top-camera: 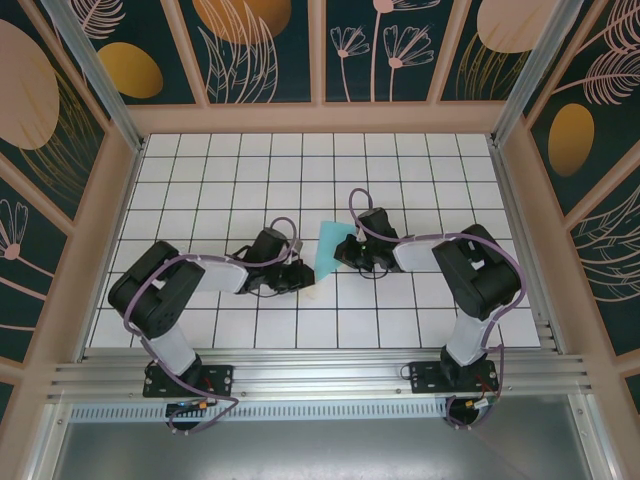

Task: Fold a paper plane with a square sheet of paper (pick it up from the middle)
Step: Third fold the triangle at the center of the table, then fourth fold the wing at the center of the table.

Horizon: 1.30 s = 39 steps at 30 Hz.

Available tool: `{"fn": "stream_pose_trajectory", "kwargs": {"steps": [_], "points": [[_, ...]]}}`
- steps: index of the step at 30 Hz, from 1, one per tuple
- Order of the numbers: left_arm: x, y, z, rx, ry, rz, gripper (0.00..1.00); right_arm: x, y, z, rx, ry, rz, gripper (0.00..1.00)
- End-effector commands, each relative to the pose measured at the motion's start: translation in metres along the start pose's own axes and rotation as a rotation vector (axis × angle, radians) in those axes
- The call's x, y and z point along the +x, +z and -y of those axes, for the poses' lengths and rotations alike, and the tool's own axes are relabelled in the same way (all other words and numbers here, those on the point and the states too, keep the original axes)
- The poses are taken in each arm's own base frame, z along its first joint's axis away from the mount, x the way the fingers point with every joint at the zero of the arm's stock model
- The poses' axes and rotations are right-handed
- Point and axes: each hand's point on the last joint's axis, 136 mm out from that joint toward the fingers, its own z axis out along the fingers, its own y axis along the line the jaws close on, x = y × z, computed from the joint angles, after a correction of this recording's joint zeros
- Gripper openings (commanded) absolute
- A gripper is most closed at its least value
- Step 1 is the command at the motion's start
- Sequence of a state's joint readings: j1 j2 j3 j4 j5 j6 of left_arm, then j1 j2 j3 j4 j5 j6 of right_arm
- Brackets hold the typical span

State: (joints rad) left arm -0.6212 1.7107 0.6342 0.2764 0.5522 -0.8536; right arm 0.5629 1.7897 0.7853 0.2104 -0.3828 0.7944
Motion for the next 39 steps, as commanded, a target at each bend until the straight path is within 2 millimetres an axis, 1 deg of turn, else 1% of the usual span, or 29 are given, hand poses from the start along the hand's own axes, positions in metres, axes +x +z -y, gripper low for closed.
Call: {"fn": "stream_pose_trajectory", "kwargs": {"steps": [1,4,7,10,12,14,16,18,19,22,23,24,25,26,28,32,39], "points": [[0.011,-0.010,-0.007,0.010,-0.059,-0.036,0.17,0.011,0.007,0.042,0.164,0.041,-0.019,0.09],[0.003,-0.020,0.013,0.053,-0.030,-0.010,0.17,0.008,0.006,0.034,0.140,0.030,-0.014,0.10],[-0.015,-0.032,0.033,0.064,0.019,0.054,0.19,0.003,0.004,0.019,0.095,0.004,-0.006,0.10],[-0.036,-0.036,0.045,0.038,0.070,0.115,0.20,-0.006,-0.003,-0.003,0.037,-0.030,0.013,0.12],[-0.049,-0.032,0.051,0.027,0.096,0.131,0.20,-0.015,-0.012,-0.023,-0.012,-0.062,0.038,0.14],[-0.058,-0.024,0.055,0.025,0.112,0.120,0.20,-0.024,-0.025,-0.039,-0.037,-0.090,0.074,0.16],[-0.064,-0.016,0.061,0.041,0.130,0.101,0.20,-0.033,-0.038,-0.047,-0.036,-0.107,0.119,0.19],[-0.068,-0.005,0.054,0.018,0.127,0.080,0.20,-0.039,-0.052,-0.045,-0.010,-0.104,0.164,0.23],[-0.069,-0.002,0.052,0.007,0.130,0.077,0.20,-0.039,-0.055,-0.039,0.012,-0.095,0.176,0.24],[-0.073,0.005,0.043,-0.031,0.134,0.069,0.20,-0.030,-0.063,-0.024,0.044,-0.067,0.192,0.30],[-0.071,0.007,0.039,-0.043,0.134,0.062,0.20,-0.035,-0.068,-0.011,0.052,-0.031,0.210,0.31],[-0.077,0.006,0.046,-0.032,0.145,0.076,0.19,-0.031,-0.069,-0.006,0.047,-0.015,0.209,0.32],[-0.080,0.005,0.049,-0.029,0.153,0.084,0.20,-0.028,-0.069,-0.004,0.036,-0.004,0.205,0.35],[-0.081,0.006,0.047,-0.041,0.156,0.084,0.20,-0.025,-0.069,-0.002,0.019,0.006,0.197,0.36],[-0.083,0.007,0.042,-0.073,0.162,0.086,0.20,-0.019,-0.066,-0.005,-0.023,0.012,0.176,0.40],[-0.082,0.010,0.034,-0.098,0.168,0.072,0.19,-0.012,-0.060,-0.011,-0.085,0.011,0.138,0.45],[-0.081,0.013,0.024,-0.131,0.167,0.070,0.19,-0.015,-0.047,-0.019,-0.127,-0.006,0.107,0.47]]}}
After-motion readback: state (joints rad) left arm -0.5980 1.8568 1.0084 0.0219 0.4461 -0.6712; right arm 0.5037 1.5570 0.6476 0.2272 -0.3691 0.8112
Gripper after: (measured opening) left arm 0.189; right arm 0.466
